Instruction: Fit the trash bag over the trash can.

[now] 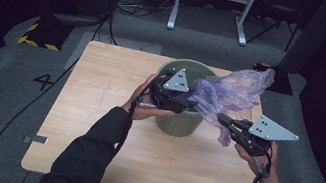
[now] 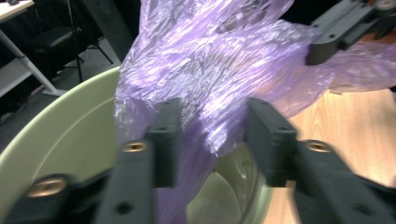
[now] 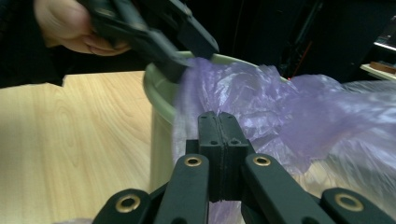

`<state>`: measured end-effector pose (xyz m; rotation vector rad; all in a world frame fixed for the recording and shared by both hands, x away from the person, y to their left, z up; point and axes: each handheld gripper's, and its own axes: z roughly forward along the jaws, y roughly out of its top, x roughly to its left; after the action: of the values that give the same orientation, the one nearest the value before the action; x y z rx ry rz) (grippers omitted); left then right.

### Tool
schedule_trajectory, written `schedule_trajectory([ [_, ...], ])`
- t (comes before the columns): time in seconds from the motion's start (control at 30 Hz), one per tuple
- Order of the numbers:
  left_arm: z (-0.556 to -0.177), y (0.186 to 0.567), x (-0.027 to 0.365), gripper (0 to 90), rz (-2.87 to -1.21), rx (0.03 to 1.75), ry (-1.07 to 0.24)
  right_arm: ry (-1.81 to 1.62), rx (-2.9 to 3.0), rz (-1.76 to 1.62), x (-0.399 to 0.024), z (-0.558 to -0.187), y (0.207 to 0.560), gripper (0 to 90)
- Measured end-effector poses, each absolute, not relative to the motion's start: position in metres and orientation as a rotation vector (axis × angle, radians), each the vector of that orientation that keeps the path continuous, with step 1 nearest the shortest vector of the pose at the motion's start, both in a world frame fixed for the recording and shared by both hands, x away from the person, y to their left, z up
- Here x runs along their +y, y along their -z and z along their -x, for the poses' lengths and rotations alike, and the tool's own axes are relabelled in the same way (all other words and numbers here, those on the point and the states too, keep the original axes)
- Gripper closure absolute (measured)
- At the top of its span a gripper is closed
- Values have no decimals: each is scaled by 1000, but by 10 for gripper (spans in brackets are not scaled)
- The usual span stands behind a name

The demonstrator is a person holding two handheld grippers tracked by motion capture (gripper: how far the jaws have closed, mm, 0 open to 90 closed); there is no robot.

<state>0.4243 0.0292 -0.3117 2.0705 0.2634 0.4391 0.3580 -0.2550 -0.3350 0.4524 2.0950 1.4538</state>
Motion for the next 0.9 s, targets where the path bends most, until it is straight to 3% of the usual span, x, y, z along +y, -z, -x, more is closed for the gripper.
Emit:
schedule_trajectory([
  [0.03,-425,312,29,696,-2076,266,-454,-1462,2097,-452,-254,-356,335,900],
  [0.17,-426,316,34,849,-2073,254,-446,-1472,2104,-442,-252,-353,334,873],
  [0.2,-426,316,38,874,-2068,254,-448,-1476,2114,-433,-252,-350,334,740],
  [0.3,-426,316,44,877,-2062,247,-438,-1473,2125,-438,-252,-348,333,663],
  [0.37,-426,316,50,878,-2046,252,-424,-1477,2105,-438,-256,-342,330,532],
  [0.9,-434,324,95,848,-2005,352,-409,-1318,2022,-657,-285,-361,343,395],
])
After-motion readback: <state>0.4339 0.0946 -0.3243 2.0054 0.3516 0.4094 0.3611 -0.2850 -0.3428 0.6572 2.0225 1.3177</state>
